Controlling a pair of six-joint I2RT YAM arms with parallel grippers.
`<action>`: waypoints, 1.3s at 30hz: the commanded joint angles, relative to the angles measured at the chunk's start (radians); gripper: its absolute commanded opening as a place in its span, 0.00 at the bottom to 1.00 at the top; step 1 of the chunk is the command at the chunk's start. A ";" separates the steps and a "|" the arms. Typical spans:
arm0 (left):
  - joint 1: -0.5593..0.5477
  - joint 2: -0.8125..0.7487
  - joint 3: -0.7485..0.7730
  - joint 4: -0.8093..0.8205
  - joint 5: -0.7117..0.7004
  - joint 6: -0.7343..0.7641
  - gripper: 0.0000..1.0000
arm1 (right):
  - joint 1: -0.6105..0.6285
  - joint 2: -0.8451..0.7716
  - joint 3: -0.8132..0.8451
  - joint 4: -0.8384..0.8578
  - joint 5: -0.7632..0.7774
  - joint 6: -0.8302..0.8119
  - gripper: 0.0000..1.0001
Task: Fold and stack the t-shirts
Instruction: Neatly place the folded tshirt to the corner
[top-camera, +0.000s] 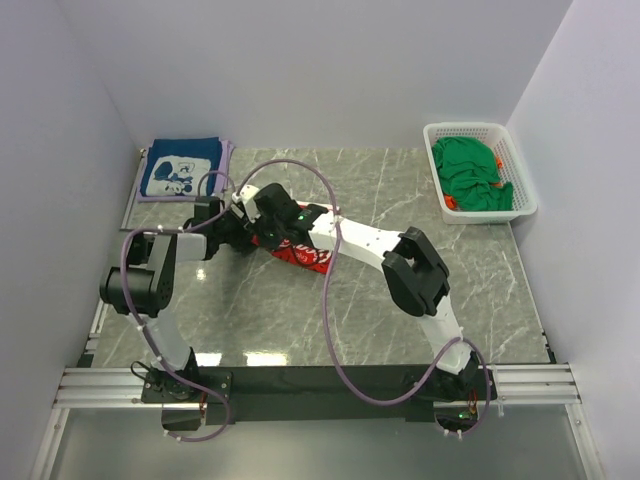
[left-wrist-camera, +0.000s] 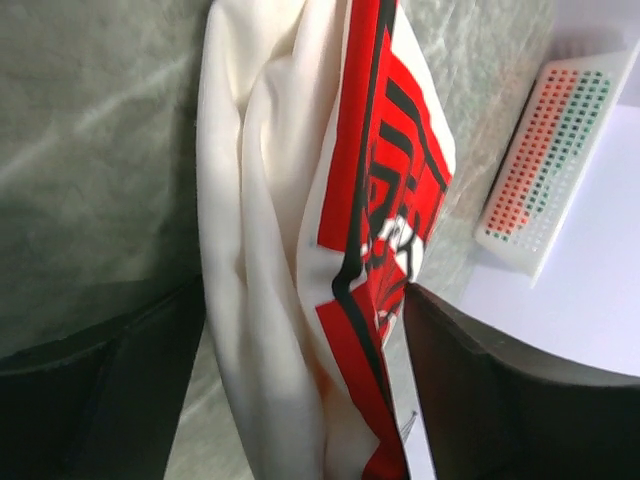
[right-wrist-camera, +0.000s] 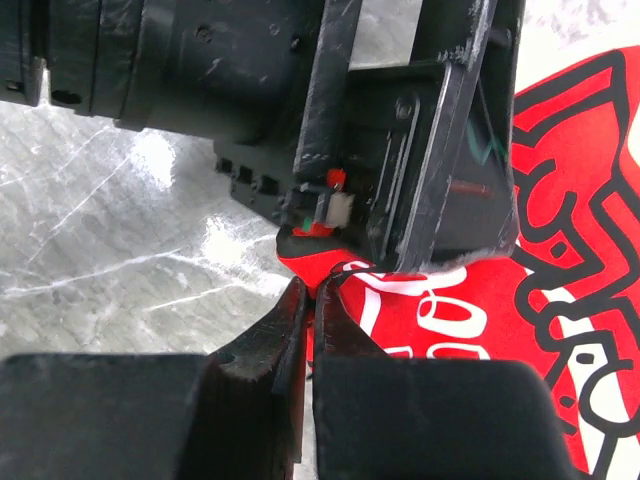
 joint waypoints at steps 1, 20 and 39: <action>-0.012 0.036 0.043 0.047 -0.055 -0.015 0.79 | -0.004 0.005 0.055 0.049 0.019 0.034 0.00; -0.040 0.140 0.166 0.078 -0.147 0.086 0.31 | -0.004 -0.007 0.040 0.059 0.014 0.070 0.00; -0.040 0.255 0.785 -0.259 -0.541 0.962 0.01 | -0.261 -0.300 -0.214 0.008 -0.010 0.077 0.83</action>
